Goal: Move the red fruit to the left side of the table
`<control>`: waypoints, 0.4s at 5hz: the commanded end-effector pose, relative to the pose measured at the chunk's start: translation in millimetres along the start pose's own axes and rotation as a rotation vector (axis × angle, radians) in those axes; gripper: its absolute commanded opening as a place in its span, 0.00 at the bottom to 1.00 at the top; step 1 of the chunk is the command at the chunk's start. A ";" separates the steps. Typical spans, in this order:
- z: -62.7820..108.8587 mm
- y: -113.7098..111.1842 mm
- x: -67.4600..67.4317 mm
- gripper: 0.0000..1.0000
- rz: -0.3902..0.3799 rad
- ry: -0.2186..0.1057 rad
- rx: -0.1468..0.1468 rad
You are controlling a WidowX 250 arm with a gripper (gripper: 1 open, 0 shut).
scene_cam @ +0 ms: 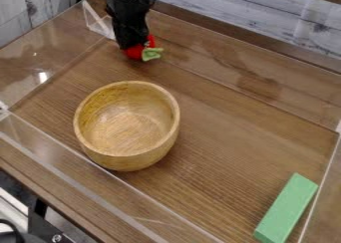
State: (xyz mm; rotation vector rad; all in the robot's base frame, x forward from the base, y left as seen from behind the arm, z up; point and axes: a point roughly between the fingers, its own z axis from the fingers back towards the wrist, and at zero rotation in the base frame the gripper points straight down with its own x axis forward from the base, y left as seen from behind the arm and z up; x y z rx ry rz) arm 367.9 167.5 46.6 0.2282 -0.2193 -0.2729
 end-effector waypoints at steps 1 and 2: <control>9.2 -7.1 7.8 1.00 0.050 -0.024 0.015; 8.2 -18.5 12.4 1.00 0.100 -0.018 0.010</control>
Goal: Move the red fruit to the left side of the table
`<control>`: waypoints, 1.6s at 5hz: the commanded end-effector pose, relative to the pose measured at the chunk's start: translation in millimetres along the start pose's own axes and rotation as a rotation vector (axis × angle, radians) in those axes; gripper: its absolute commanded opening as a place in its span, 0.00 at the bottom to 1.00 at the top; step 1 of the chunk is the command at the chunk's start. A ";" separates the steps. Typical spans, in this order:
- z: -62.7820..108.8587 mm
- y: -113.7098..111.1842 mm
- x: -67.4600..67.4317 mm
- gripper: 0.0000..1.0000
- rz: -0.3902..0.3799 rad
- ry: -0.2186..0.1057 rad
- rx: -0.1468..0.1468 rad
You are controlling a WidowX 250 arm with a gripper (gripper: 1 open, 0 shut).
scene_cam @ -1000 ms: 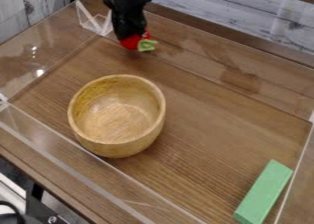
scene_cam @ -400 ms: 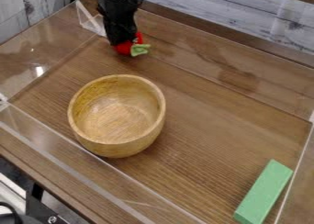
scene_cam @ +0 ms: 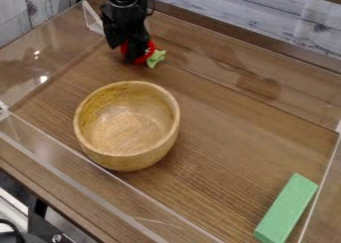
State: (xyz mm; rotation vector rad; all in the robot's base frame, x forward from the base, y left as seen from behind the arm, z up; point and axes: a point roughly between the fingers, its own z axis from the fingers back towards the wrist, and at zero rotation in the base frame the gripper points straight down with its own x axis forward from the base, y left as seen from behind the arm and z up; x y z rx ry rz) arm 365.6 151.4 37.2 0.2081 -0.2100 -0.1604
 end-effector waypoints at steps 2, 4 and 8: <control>9.8 -0.7 13.1 1.00 0.004 -0.059 -0.007; 4.0 -4.0 9.2 1.00 0.002 -0.086 -0.030; 14.7 -15.7 12.5 0.00 -0.052 -0.136 -0.079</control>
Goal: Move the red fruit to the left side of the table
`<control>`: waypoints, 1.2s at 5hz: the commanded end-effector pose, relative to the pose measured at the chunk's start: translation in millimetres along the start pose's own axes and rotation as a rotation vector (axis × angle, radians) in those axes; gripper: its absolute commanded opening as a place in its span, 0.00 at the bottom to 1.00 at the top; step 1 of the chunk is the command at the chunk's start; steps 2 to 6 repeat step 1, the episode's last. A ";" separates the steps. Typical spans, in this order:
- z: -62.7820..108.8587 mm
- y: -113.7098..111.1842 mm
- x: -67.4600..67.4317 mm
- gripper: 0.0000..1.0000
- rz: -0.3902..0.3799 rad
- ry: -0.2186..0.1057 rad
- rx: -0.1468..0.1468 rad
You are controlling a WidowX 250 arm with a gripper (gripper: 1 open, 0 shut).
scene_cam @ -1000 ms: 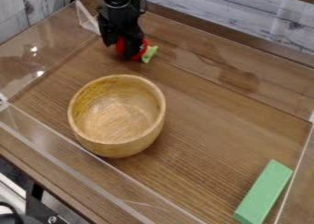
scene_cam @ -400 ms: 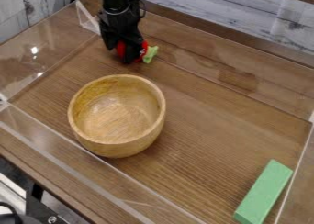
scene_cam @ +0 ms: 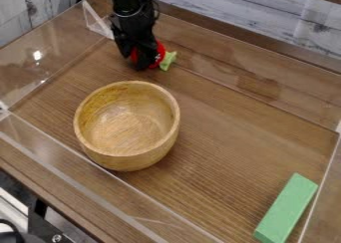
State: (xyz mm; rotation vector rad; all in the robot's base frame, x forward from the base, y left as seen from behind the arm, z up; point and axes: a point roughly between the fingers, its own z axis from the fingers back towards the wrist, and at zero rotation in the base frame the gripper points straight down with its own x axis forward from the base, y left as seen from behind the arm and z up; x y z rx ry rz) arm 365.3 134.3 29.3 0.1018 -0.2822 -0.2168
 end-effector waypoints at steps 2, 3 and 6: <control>20.3 -4.3 16.6 0.00 -0.025 -0.060 0.013; 20.3 -4.3 16.6 0.00 -0.025 -0.060 0.013; 20.3 -4.3 16.6 0.00 -0.025 -0.060 0.013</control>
